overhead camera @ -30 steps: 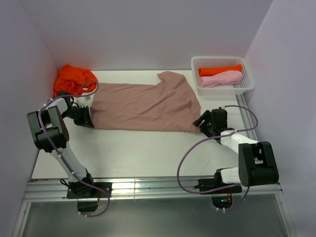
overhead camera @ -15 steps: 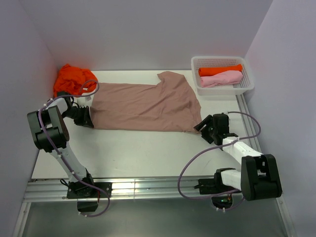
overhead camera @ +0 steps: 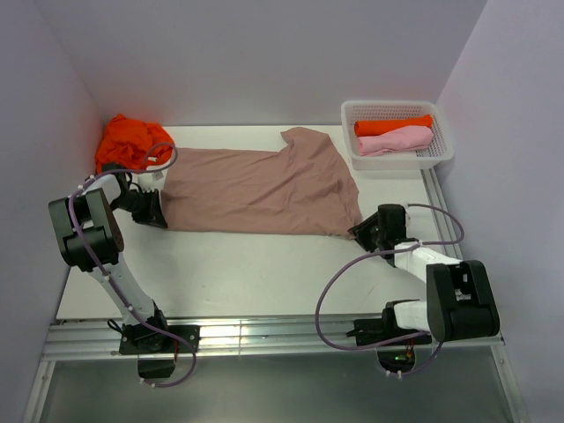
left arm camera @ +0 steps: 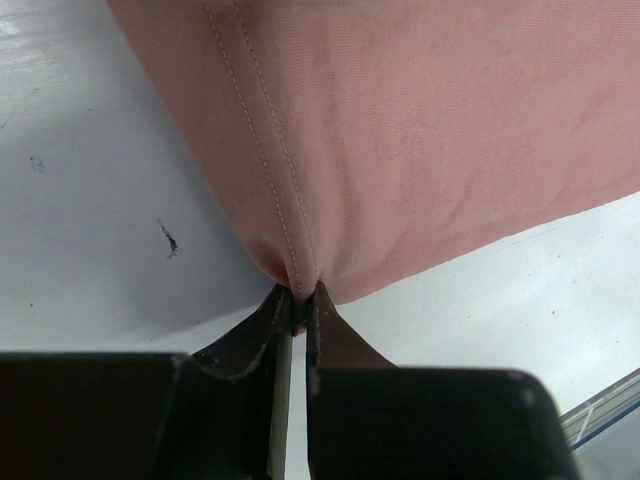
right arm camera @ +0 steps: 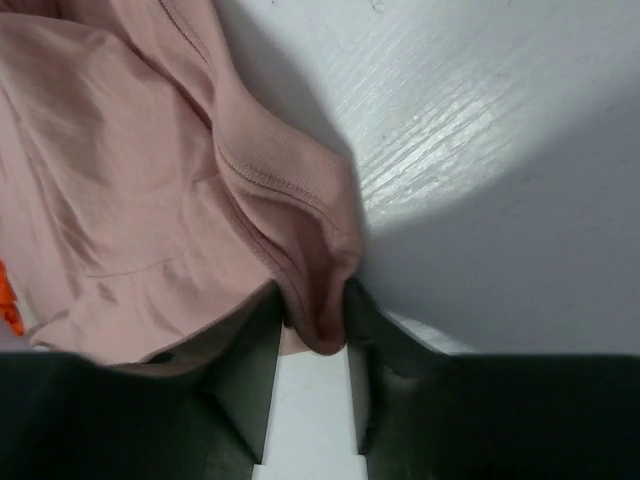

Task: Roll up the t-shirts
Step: Fold the tshirt

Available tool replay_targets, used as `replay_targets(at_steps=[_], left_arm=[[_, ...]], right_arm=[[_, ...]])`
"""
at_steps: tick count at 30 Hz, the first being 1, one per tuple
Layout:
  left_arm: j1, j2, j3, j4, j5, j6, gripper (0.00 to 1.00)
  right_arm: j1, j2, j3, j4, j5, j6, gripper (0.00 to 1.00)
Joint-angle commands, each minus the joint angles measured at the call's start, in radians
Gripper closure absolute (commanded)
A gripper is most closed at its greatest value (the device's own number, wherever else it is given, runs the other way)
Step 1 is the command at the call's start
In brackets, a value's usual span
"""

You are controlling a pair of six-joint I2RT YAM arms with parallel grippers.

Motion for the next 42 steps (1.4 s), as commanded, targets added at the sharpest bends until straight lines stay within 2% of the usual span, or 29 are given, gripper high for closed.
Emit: replay_targets(at_steps=[1,4,8,14,20,31,37,40,41,42], left_arm=[[-0.006,0.035,-0.009,-0.054,-0.093,0.056,1.0],[-0.004,0.025,-0.007,-0.061,-0.123,0.076,1.0],[0.005,0.011,0.008,-0.106,-0.126,0.122,1.0],[0.066,-0.014,0.045,-0.237,-0.108,0.214,1.0],[0.128,-0.058,0.011,-0.317,-0.132,0.301,1.0],[0.194,-0.172,-0.119,-0.37,-0.178,0.413,1.0],[0.206,-0.209,-0.187,-0.36,-0.214,0.442,0.99],[0.206,-0.212,-0.202,-0.358,-0.221,0.455,0.91],[0.206,-0.215,-0.202,-0.37,-0.22,0.459,0.86],[0.212,-0.221,-0.199,-0.375,-0.217,0.465,0.75]], right_arm=[[0.004,0.027,0.037,-0.034,0.042,-0.001,0.74],[0.002,0.018,0.063,-0.091,0.059,-0.02,0.92],[0.002,-0.027,0.096,-0.188,0.082,-0.044,1.0],[0.0,-0.155,0.132,-0.356,0.085,-0.075,1.0],[0.002,-0.318,0.162,-0.537,0.073,-0.095,1.0],[0.002,-0.602,0.178,-0.856,0.064,-0.112,1.0],[0.0,-0.676,0.163,-0.943,0.044,-0.118,1.0],[0.002,-0.709,0.133,-0.955,0.036,-0.121,0.91],[0.002,-0.719,0.127,-0.958,0.033,-0.12,0.87],[0.004,-0.729,0.121,-0.963,0.033,-0.118,0.79]])
